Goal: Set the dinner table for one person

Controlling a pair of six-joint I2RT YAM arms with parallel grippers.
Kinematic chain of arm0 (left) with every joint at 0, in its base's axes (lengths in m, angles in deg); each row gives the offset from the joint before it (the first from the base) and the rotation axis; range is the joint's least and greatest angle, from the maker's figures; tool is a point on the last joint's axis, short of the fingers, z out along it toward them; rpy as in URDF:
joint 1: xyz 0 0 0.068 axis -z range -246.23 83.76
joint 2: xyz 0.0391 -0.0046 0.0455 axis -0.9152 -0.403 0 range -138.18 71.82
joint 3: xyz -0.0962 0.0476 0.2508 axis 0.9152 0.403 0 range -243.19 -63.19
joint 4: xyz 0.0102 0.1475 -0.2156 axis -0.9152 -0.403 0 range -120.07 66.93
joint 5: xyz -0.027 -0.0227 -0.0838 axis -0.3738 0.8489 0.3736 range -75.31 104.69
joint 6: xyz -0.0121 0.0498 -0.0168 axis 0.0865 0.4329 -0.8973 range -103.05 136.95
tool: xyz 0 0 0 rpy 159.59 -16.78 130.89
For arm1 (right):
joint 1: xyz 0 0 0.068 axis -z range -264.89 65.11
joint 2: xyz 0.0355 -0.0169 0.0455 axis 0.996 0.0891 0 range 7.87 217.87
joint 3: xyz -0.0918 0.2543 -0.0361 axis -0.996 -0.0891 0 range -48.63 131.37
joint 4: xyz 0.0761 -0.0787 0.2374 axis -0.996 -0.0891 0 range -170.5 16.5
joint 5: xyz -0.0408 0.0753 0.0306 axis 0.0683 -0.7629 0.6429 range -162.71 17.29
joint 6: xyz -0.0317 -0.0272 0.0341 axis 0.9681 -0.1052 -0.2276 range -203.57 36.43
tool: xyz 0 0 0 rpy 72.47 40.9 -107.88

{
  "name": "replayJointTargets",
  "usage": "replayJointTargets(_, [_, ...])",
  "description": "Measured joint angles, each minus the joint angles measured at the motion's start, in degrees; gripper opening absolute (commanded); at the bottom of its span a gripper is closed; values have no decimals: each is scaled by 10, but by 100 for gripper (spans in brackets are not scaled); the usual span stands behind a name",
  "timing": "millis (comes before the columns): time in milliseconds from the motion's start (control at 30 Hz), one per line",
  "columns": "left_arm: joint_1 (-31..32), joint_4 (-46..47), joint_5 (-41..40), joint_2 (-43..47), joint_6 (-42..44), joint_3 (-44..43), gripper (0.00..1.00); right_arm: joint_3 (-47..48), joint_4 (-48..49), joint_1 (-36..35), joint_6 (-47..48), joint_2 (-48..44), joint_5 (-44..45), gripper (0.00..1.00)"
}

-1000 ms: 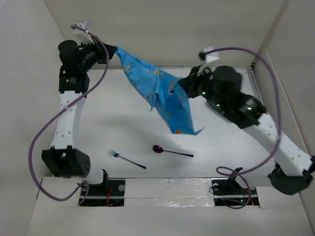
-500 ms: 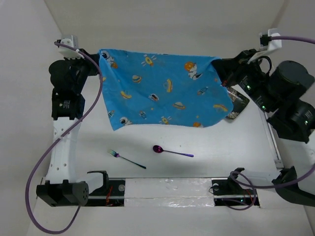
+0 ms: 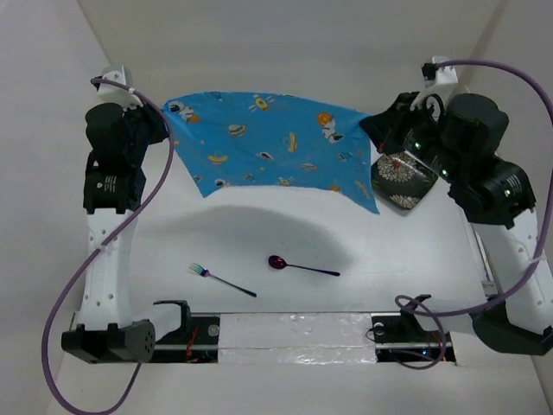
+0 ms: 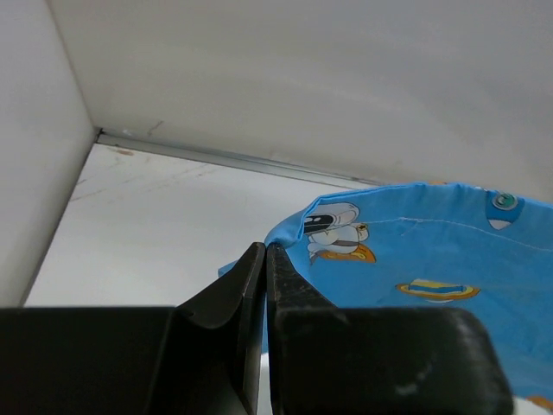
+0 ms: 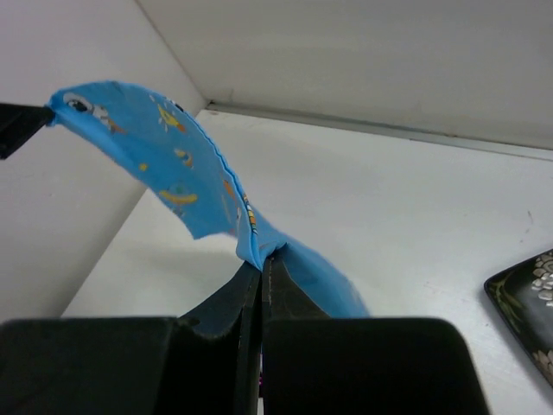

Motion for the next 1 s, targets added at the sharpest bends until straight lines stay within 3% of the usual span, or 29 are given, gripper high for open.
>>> replayJointTargets(267, [14, -32, -62, 44, -2, -18, 0, -61, -1, 23, -21, -65, -40, 0])
replayJointTargets(600, [16, -47, -99, -42, 6, -20, 0, -111, 44, 120, -37, 48, -83, 0])
replayJointTargets(733, [16, -33, -95, -162, 7, -64, 0, -127, 108, 157, -40, 153, -91, 0])
replayJointTargets(867, [15, -10, -84, -379, 7, -209, 0, -29, 141, 182, -37, 351, -99, 0])
replayJointTargets(900, [15, -15, -81, -444, 7, -259, 3, 1, 145, 186, -37, 404, -102, 0])
replayJointTargets(967, [15, -31, -80, -563, 7, -348, 20, 55, 147, 195, -36, 495, -103, 0])
replayJointTargets(1000, [15, -38, -81, -610, 6, -378, 52, 77, 141, 198, -36, 534, -103, 22])
